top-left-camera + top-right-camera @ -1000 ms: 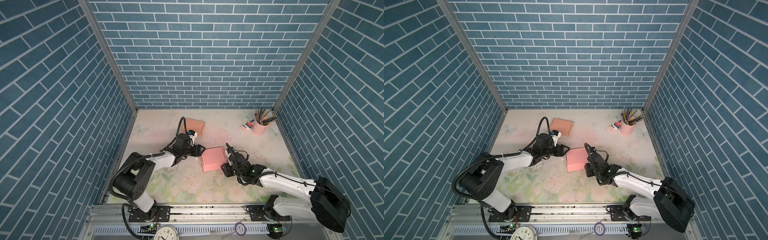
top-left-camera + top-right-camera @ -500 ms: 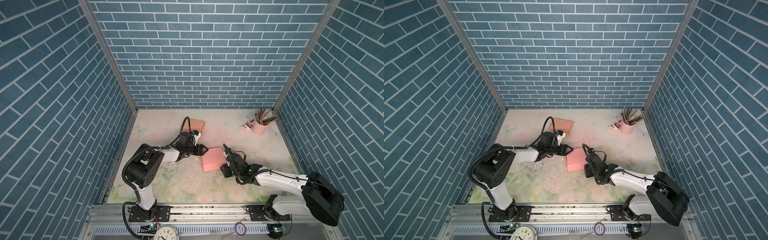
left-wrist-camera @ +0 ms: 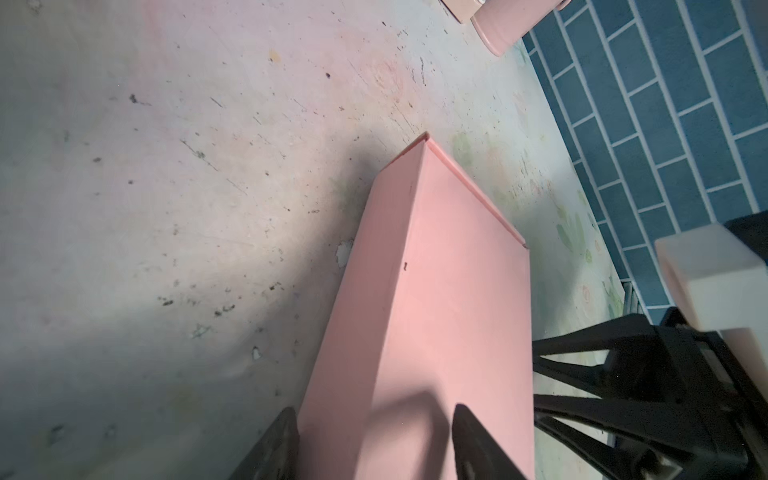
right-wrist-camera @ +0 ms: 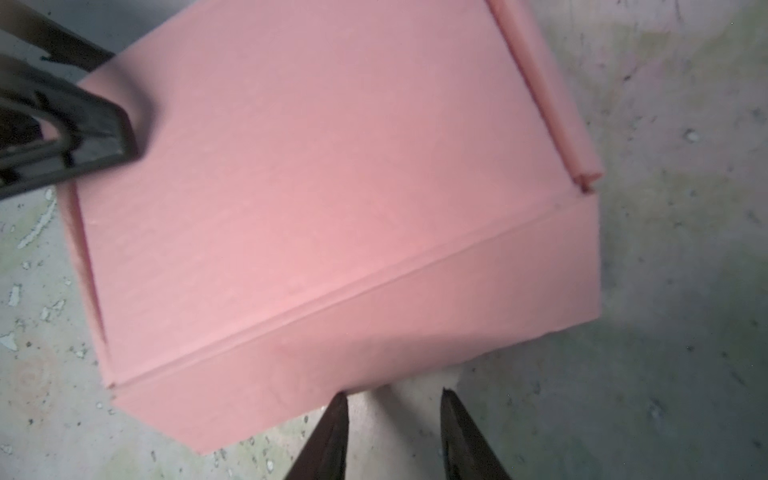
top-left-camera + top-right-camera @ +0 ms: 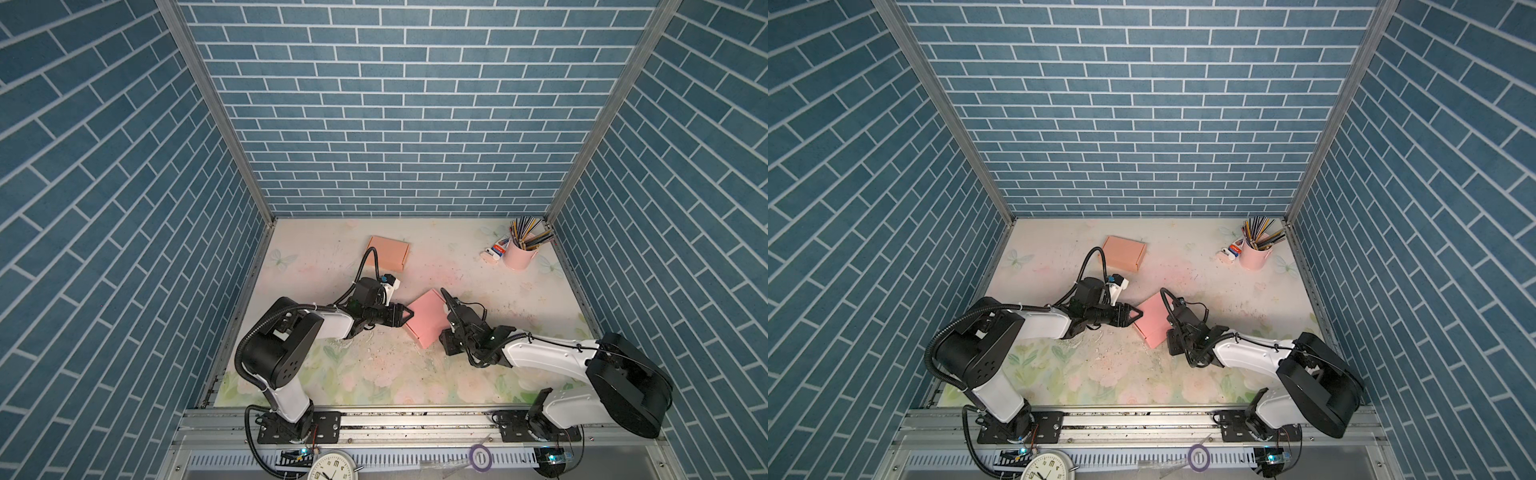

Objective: Fold the paper box

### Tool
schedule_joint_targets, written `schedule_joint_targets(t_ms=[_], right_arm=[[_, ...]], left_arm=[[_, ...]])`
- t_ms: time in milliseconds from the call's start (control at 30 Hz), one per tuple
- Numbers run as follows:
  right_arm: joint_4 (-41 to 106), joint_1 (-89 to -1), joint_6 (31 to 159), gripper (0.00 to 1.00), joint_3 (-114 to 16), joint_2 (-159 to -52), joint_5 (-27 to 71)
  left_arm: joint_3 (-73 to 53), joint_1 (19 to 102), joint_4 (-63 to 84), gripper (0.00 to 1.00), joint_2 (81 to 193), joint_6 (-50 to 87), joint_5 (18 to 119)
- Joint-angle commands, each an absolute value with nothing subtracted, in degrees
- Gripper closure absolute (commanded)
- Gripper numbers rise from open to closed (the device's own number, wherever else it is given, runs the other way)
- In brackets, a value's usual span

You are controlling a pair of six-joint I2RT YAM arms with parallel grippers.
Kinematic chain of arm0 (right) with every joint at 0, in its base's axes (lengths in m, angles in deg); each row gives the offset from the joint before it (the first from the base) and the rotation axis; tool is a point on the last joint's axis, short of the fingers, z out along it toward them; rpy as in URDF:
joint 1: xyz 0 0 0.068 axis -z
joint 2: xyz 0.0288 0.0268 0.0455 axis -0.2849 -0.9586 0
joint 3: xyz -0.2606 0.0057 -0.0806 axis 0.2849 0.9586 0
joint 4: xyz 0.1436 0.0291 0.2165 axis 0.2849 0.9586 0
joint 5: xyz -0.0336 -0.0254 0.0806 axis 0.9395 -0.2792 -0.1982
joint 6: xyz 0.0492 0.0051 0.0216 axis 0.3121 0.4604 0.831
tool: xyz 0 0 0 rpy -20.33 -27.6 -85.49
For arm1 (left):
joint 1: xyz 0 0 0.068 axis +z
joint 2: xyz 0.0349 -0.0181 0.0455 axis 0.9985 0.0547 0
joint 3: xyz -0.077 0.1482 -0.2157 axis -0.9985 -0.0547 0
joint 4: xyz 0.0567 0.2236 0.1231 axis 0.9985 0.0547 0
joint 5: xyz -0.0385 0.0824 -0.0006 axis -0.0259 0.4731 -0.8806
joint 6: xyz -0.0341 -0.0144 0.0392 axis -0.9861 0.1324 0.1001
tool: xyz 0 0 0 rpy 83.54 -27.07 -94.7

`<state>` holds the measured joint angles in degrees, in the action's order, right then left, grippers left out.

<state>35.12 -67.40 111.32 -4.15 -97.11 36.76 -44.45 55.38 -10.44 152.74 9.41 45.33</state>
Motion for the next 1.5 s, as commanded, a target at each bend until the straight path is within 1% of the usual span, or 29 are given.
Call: schedule_joint_targets(t_ms=[0, 200, 500, 1067, 1333, 1467], right_arm=[[33.88, -67.70, 110.73, 0.61, -5.99, -98.27, 36.86], [33.13, -67.78, 111.13, 0.61, -5.72, -99.14, 36.41], [32.51, -68.39, 111.15, 0.61, -6.31, -99.62, 36.11], [28.18, -74.08, 113.05, 0.62, -7.78, -102.42, 35.43], [28.54, -74.61, 113.89, 0.60, -3.65, -98.82, 37.16], [29.34, -74.58, 114.50, 0.60, -1.28, -96.22, 38.25]], left_arm=[[-45.76, 53.61, -12.62, 0.41, 151.25, 8.34, 44.71], [-47.28, 50.88, -13.62, 0.42, 150.27, 7.04, 45.19], [-51.30, 49.92, -17.97, 0.42, 148.97, 2.94, 45.18], [-56.53, 46.08, -20.74, 0.42, 143.61, -1.52, 46.84], [-60.17, 46.12, -21.26, 0.42, 141.40, -2.66, 48.73], [-61.81, 46.30, -20.01, 0.38, 139.64, -2.42, 50.64]])
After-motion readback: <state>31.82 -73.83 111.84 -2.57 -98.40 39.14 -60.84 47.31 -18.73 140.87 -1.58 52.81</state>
